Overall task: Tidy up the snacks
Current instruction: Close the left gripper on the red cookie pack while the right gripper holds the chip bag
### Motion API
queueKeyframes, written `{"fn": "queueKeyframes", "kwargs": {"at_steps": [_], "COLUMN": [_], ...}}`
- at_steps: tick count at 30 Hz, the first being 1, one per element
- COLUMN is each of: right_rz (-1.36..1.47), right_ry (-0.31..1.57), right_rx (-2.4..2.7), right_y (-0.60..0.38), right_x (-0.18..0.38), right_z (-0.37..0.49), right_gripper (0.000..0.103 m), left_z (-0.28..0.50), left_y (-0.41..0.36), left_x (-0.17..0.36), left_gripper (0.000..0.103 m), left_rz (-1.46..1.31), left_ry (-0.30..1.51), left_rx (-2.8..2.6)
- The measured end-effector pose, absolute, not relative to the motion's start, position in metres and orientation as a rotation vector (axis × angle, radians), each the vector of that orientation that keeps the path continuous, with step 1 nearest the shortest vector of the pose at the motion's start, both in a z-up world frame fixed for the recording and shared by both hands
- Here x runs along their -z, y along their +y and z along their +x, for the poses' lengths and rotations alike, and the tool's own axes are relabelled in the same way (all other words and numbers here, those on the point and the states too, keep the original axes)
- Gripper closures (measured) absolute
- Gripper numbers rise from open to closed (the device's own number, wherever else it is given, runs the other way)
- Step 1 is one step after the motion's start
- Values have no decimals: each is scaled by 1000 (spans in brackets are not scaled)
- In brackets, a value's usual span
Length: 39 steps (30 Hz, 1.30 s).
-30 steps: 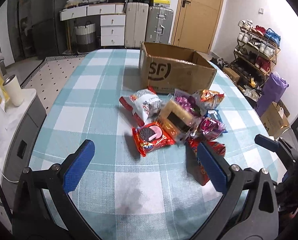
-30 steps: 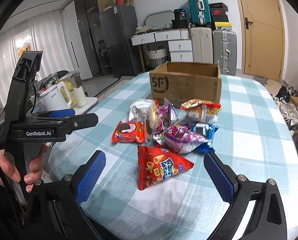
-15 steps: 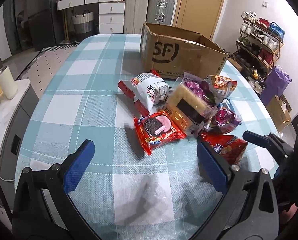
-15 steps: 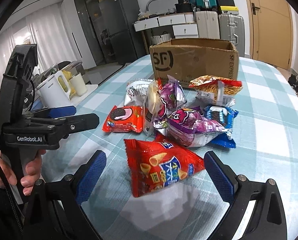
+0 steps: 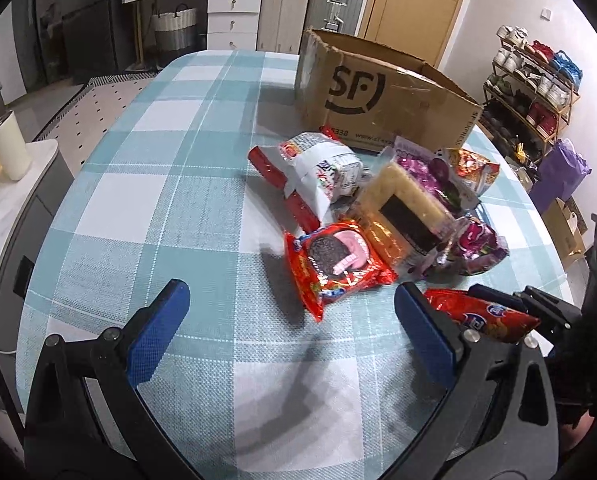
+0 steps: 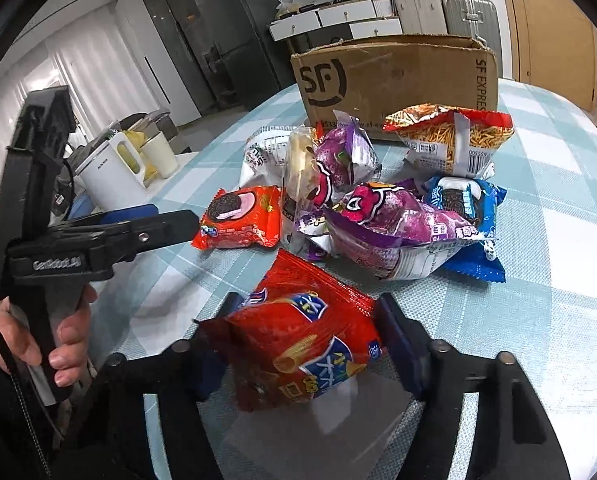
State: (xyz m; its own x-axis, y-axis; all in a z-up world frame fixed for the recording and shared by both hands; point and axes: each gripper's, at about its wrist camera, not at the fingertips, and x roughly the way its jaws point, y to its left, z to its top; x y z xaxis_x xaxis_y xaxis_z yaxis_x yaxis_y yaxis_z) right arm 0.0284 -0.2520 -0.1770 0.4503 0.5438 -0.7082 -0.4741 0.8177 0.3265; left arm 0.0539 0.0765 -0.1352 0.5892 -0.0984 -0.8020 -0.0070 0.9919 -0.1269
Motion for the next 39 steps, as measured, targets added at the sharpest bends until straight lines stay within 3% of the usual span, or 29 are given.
{"fn": "queueKeyframes", "kwargs": {"at_steps": [7,39], "right_rz": [91,244], "right_ry": [898,845], "right_rx": [-652,-682], "right_y": [-252,-291], "right_x": [176,162], "right_z": [25,16], "right_gripper": [50,50], "left_z": [59,101], "left_y": [82,54], "left_x": [140,163], "left_gripper": [1,1], "left_rz": [-128,-108], "left_ry": [957,1051], "left_rx": [39,52]}}
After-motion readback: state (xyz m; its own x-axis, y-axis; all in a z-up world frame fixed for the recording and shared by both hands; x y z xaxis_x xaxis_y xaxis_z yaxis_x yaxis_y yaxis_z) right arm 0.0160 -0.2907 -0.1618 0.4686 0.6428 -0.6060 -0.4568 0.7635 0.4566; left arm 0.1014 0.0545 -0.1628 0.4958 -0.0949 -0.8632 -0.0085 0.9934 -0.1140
